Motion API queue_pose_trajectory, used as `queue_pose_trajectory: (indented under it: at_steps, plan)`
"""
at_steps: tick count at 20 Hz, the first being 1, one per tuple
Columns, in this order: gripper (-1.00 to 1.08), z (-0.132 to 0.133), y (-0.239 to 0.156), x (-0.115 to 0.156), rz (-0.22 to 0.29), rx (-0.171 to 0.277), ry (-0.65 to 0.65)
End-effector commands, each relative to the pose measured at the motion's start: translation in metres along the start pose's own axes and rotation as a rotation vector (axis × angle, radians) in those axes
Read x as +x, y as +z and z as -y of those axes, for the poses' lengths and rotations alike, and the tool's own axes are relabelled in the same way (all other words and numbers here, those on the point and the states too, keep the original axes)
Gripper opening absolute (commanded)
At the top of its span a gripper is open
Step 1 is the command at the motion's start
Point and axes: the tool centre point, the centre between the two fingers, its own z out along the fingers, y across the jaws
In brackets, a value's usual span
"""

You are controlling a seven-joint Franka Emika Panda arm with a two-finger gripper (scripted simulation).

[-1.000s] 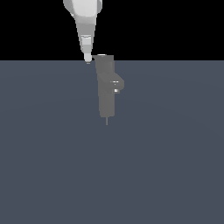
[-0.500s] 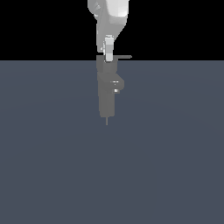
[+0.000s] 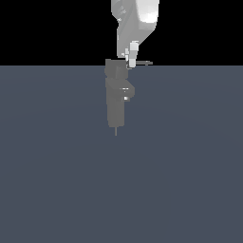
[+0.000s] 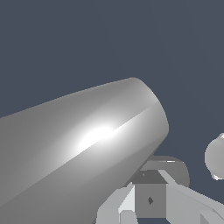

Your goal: Turn on the faucet by rotating a designated handle.

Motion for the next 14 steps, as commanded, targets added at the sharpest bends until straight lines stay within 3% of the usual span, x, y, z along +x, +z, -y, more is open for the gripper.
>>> queue_pose_trajectory:
  at_steps: [1,14]
  plan:
    - [-1.00,0.005,-0.002,0.013,-0.001,0.007,0.012]
    - [-1.00,0.032,-0.004,0.054,-0.001,0.011,0.025]
